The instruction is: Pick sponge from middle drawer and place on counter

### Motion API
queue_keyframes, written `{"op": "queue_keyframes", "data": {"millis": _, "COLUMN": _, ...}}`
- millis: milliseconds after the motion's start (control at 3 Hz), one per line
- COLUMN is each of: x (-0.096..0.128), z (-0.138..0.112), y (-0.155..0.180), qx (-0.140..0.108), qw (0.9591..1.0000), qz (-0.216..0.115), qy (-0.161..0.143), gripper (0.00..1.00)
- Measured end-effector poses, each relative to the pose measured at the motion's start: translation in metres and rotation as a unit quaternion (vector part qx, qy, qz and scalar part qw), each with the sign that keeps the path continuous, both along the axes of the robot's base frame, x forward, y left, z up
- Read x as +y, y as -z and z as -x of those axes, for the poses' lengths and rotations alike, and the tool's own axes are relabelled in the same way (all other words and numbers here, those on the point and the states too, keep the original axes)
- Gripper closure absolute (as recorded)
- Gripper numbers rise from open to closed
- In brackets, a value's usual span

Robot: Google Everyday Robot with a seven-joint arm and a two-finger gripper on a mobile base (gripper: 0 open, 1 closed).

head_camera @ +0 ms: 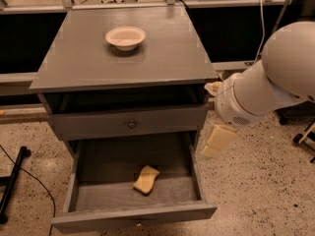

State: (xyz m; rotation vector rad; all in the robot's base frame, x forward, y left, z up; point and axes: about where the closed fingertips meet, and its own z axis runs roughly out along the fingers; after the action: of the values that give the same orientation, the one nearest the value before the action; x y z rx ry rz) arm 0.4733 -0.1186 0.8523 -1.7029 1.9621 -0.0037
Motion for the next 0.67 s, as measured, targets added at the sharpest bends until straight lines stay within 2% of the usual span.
{"op": "queue_keyframes", "data": {"millis": 333, "x": 0.01, "z": -0.013, "y": 0.049, "qx": 0.051, "qw": 0.9983, "qz": -0.001, "qy": -0.028, "gripper": 0.0}}
{"op": "queue_keyframes", "data": {"millis": 667, "x": 0.005, "z": -0.011, "y": 0.089, "qx": 0.098, "qw": 0.994, "qz": 0.017, "qy": -0.045, "gripper": 0.0}}
